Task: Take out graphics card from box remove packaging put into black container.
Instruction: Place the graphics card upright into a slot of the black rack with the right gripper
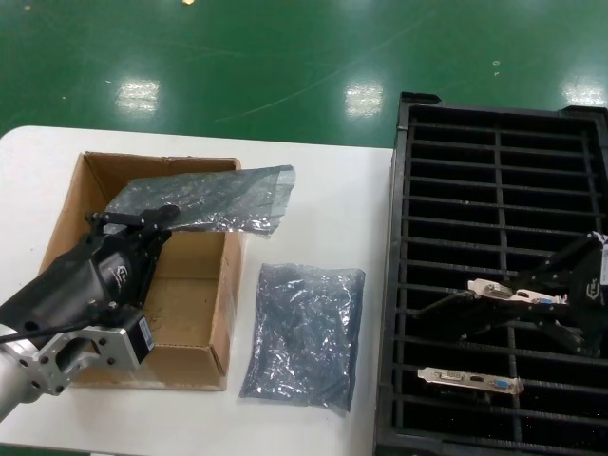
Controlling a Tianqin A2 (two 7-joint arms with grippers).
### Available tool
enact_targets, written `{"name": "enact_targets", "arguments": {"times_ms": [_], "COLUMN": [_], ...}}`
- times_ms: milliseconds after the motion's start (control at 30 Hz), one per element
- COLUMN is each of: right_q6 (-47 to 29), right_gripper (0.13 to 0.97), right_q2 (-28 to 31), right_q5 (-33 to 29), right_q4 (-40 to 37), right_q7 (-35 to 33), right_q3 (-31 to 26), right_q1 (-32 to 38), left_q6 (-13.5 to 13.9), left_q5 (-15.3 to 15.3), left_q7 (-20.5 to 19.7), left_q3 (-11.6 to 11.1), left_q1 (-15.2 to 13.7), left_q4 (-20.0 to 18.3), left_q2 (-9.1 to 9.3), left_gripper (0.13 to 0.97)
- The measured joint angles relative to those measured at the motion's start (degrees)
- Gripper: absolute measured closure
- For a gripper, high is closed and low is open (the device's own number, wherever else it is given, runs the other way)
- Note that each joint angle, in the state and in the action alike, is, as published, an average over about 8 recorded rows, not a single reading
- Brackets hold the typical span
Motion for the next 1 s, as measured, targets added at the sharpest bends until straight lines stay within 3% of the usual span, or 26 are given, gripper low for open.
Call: {"name": "enact_targets", "arguments": {"times_ms": [1000], "right_q6": [-1.23], "right_gripper": [0.908], "right_q2": [-5.72], "right_q5": [-5.04], "right_q4": [-5.25], "right_q7": [-4.67], "right_q3": [-4.30], "right_q1": [3.28], "left_q6": [0.00], "left_q5": [0.00], "left_q7": [0.00], "left_q3": [0.00], "left_q1": [0.00], "left_q4": [0.00], "left_q2": [0.00], "left_gripper": [0.959]}}
